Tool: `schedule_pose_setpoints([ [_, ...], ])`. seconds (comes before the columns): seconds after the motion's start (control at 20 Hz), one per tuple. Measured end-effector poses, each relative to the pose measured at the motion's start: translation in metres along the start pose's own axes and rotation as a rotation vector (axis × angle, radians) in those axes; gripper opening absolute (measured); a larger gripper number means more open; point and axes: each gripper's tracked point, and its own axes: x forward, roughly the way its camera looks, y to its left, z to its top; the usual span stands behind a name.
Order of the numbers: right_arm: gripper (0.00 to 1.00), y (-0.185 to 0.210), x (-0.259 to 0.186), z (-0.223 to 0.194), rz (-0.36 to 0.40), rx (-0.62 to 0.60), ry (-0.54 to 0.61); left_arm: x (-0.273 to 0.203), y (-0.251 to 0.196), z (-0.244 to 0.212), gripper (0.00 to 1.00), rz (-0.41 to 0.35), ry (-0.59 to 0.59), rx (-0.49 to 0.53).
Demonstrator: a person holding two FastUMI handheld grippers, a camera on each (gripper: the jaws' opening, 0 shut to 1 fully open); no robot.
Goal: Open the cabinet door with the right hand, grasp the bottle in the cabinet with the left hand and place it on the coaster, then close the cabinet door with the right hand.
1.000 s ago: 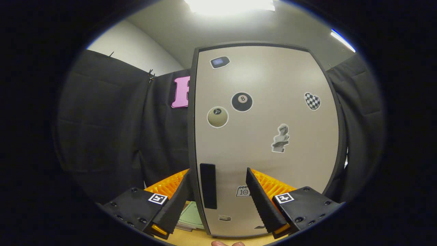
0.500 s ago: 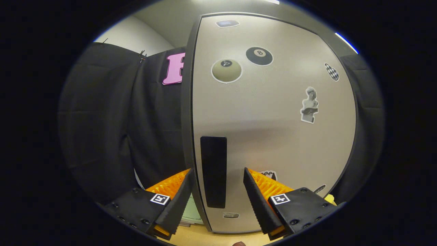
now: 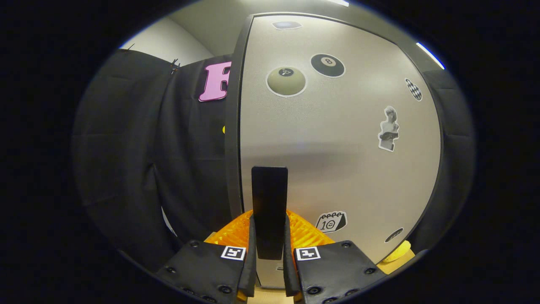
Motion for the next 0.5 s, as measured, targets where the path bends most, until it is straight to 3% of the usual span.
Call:
schedule_pose_setpoints([
  [0.5,0.18,0.003,-0.021,-0.001,0.125,-0.016,-0.018,0.008,-0.022,-0.012,0.85,-0.03,0.018,-0.047],
])
